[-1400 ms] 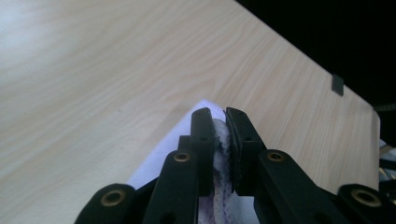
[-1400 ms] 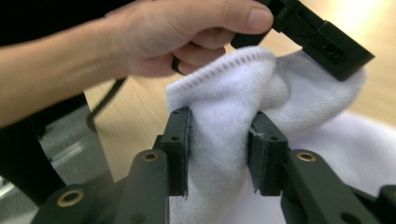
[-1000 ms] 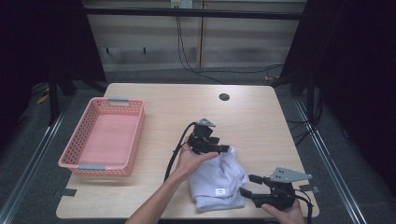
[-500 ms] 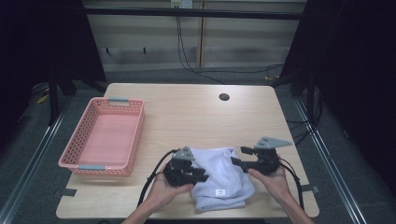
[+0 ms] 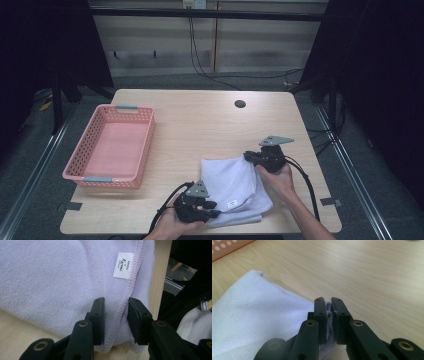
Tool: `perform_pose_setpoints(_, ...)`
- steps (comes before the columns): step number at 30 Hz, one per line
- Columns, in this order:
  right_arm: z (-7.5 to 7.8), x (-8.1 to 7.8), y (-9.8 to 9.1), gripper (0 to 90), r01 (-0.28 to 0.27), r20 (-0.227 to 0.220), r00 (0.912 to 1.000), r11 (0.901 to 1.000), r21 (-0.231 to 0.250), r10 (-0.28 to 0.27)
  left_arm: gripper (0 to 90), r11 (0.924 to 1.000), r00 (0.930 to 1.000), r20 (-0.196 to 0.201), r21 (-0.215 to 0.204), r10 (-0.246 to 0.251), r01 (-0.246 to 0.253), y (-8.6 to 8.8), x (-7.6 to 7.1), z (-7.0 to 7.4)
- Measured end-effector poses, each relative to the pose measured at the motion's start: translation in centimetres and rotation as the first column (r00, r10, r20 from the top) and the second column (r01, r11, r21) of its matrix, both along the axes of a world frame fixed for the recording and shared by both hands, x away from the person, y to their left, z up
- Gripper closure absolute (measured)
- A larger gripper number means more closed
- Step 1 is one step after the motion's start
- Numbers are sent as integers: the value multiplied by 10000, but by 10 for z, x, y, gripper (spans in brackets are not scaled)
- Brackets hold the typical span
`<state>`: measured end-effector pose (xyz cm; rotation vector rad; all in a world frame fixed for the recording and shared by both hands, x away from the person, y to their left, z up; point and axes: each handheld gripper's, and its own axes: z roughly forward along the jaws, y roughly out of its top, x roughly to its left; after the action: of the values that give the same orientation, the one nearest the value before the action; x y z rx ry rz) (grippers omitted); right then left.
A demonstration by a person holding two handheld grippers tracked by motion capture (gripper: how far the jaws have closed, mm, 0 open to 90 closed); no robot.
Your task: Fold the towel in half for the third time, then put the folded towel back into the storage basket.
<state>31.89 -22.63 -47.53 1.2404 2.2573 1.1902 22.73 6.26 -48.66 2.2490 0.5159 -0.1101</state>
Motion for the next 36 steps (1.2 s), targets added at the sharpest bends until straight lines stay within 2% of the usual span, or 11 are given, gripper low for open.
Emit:
perform_pose_setpoints(2, -6, -5, -4, 832, -1, -170, 9999, 9991, -435, -6, 668, 9999, 9994, 327, 150, -90, 85, 0, -3, 0)
perform_pose_setpoints(4, -14, -10, -9, 792, -85, -410, 9991, 9983, -583, 61, 668, 9998, 9994, 316, 107, -161, 158, 1, -2, 0)
perform_pose_setpoints(7, -14, -10, -18, 594, 12, -388, 9992, 9992, -390, -27, 680, 9999, 9999, 84, 26, -144, 144, 2, 2, 0)
perform_pose_setpoints(10, -5, -6, -22, 464, -63, -365, 9993, 9997, 246, 72, 555, 9988, 9982, -514, -393, -313, 293, 5, 3, 4)
perform_pose_setpoints(16, -11, -1, -14, 338, -857, -929, 9917, 9955, 403, 891, 429, 9984, 9973, -555, -289, 479, -496, 30, -7, 9)
perform_pose_setpoints(20, -18, 3, -8, 303, -1119, -1168, 9866, 9935, 218, 1137, 323, 9968, 9948, -636, -3, 794, -796, 41, -10, 4)
perform_pose_setpoints(21, -19, 4, -6, 301, -1145, -1167, 9864, 9933, 181, 1158, 306, 9966, 9925, -905, 42, 825, -825, 39, -10, 1)
perform_pose_setpoints(26, -26, 8, -4, 283, -1402, -1372, 9805, 9900, 123, 1406, 254, 9978, 9921, -1075, 240, 641, -618, 22, -7, -6)
perform_pose_setpoints(32, -28, 8, -3, 306, -1551, -1521, 9763, 9879, 35, 1538, 229, 9967, 9969, -504, 568, 607, -578, 13, -11, -6)
perform_pose_setpoints(33, -28, 8, -3, 313, -1561, -1552, 9757, 9877, 32, 1547, 251, 9953, 9972, -243, 679, 707, -689, 13, -12, -5)
perform_pose_setpoints(36, -27, 6, -4, 366, -1684, -1599, 9730, 9857, 16, 1665, 341, 9960, 9979, -129, 631, 640, -631, 13, -13, -6)
